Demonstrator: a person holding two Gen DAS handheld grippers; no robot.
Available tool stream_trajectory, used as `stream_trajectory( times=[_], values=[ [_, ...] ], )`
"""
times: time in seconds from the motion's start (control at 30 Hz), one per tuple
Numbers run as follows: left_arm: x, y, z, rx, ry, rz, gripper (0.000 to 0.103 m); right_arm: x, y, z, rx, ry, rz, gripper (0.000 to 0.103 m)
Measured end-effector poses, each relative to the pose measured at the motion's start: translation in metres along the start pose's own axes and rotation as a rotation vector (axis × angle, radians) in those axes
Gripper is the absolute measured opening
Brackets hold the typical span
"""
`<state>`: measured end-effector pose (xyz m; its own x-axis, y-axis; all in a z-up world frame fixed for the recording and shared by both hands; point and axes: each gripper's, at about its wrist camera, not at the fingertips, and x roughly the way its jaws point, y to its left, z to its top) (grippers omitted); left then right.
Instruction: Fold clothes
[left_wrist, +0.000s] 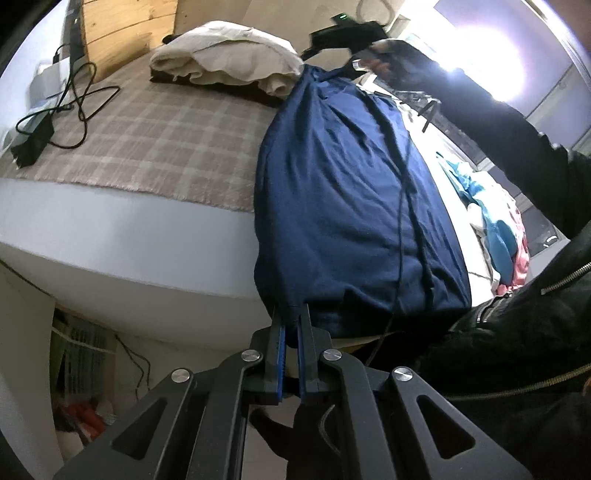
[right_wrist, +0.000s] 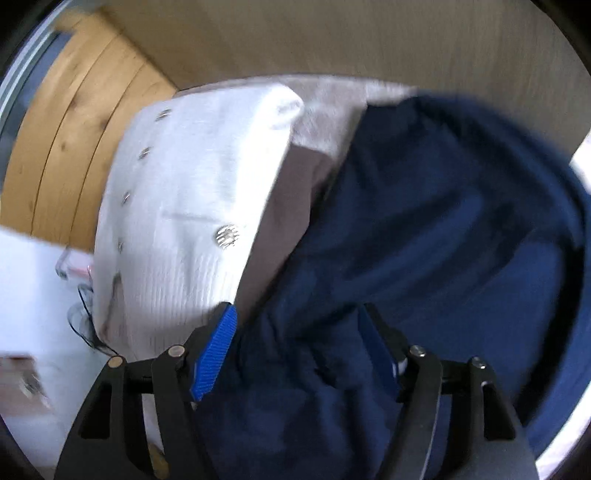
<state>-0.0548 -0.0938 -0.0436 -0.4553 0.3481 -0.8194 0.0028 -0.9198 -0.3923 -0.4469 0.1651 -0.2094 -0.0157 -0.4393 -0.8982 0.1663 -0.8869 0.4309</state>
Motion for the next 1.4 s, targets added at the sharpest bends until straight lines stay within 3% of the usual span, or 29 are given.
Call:
stream_trajectory(
  times=[0.1,0.2,0.47,0.67,0.8,0.93,0.97,1.03,1.07,1.1,1.2,1.4],
  values=[
    [0.001,-0.006,0.001,0.022,0.007,-0.007,0.004,0.009,-0.008,0.002,0.061,0.016,0.040,0.040],
    [0.002,-0.011,0.002,0.045,0.017,-0.013,0.004,0.006,-0.014,0.003,0.105,0.014,0.055,0.040],
    [0.007,-0.018,0.006,0.051,0.044,-0.008,0.004,-0.060,-0.005,0.050,0.035,-0.193,-0.124,0.040],
    [0.015,-0.016,0.006,0.016,0.071,0.011,0.004,-0.017,-0.003,0.104,0.023,-0.131,-0.235,0.040],
    [0.017,-0.013,0.007,-0.007,0.075,0.016,0.004,0.020,-0.008,0.121,0.028,-0.071,-0.301,0.041],
    [0.016,-0.013,0.009,-0.011,0.069,0.014,0.004,0.027,0.004,0.124,-0.033,-0.082,-0.371,0.042],
    [0.016,-0.013,0.009,-0.009,0.068,0.015,0.004,0.028,0.007,0.123,-0.051,-0.086,-0.389,0.040],
    [0.017,-0.014,0.009,-0.003,0.070,0.018,0.004,0.030,0.013,0.119,-0.106,-0.093,-0.460,0.025],
    [0.016,-0.014,0.009,0.002,0.069,0.018,0.004,0.030,0.014,0.118,-0.123,-0.096,-0.472,0.009],
    [0.015,-0.016,0.009,0.010,0.067,0.021,0.004,0.026,0.011,0.117,-0.119,-0.101,-0.454,0.003],
    [0.011,-0.022,0.008,0.031,0.067,0.023,0.004,0.012,-0.001,0.113,-0.081,-0.118,-0.375,0.003],
    [0.001,-0.051,-0.002,0.109,0.079,0.019,0.004,-0.043,-0.019,0.094,-0.071,-0.208,-0.325,0.003]
  ],
)
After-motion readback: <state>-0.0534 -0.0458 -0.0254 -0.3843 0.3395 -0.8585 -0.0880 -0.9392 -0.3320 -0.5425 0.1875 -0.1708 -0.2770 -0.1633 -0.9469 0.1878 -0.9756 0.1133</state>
